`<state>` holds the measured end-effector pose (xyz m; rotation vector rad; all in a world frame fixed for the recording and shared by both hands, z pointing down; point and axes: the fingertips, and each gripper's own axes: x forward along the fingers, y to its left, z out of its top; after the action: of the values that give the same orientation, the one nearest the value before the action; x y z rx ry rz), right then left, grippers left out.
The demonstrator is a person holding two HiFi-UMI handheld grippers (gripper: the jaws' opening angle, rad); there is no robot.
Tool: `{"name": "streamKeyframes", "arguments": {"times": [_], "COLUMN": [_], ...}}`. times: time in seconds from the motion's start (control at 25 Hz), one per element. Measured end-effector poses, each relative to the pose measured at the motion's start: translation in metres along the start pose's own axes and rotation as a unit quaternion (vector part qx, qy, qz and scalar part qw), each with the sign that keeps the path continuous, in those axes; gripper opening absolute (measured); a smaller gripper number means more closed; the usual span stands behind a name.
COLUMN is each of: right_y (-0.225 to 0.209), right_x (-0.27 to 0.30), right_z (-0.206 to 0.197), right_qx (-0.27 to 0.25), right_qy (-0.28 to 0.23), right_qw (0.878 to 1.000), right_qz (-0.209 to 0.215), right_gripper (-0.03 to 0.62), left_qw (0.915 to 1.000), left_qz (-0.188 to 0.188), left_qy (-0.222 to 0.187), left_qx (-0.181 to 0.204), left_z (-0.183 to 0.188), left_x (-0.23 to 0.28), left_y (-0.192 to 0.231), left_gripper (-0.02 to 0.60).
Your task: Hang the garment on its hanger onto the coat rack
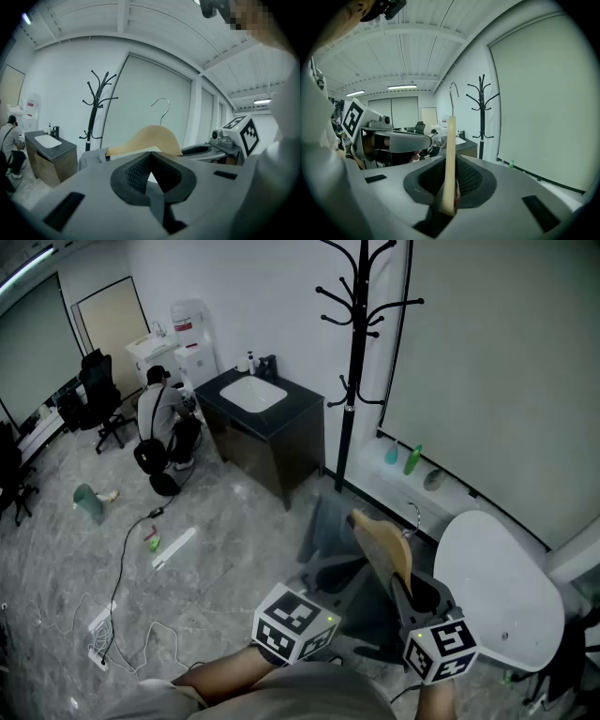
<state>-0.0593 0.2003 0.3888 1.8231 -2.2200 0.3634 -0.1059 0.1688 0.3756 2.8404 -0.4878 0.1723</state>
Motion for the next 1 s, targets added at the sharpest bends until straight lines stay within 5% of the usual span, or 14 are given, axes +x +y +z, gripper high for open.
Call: {"name": "streamKeyframes", "arguments": {"times": [1.0], "right_y": [-0.025], "right_x": [-0.024], "right_z": [-0.013], "right_qx": [0.008], "right_qy": [-0.003], "right_qw": [1.0], "right_qz": [0.004], "right_gripper": [0.063], "left_qw": [0.9999], "left_qz": [0.011], "left_qy": [0.006], "left_qx": [0.006], "left_z": [-0.009], "left_x": [0.016], "left_y": [-0.03], "left_gripper": [0.005]}}
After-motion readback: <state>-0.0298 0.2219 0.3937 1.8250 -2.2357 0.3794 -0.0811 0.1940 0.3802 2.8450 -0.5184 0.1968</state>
